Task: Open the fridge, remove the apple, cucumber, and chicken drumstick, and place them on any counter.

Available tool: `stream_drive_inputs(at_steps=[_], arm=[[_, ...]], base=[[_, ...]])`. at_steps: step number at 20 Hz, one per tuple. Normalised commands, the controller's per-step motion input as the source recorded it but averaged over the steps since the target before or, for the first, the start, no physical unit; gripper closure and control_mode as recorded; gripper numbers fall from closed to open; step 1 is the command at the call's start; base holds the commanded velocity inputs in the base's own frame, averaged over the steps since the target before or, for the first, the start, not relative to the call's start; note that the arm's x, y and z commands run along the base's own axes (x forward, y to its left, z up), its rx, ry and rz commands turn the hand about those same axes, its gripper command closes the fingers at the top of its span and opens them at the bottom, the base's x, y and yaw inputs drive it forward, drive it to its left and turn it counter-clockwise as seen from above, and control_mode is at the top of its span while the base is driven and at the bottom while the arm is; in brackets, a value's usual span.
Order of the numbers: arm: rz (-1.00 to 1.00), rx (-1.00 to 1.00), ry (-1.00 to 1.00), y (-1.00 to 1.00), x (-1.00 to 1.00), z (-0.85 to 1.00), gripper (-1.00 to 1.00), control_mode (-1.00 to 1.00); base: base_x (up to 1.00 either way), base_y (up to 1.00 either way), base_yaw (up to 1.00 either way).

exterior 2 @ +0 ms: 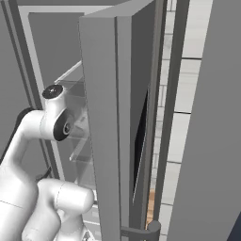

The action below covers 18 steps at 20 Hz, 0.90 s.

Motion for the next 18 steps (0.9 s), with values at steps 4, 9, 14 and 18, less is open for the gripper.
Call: stream_drive_inputs(at_steps=[4, 9, 14, 18], arm=[[0.0, 0.0, 0.0, -0.22, 0.57, -0.27, -1.0, -1.0], [0.0, 0.0, 0.0, -0.1, 0.66, -0.31, -1.0, -1.0], [0.0, 0.0, 0.0, -0.01, 0.54, -0.36, -1.0, -1.0], [0.0, 0.0, 0.0, -0.01, 0.56, -0.14, -1.0, -1.0]], base=[[0.0, 0.0, 0.0], [0.0, 0.0, 0.0], [0.0, 0.0, 0.0], [0.0, 0.0, 0.0]])
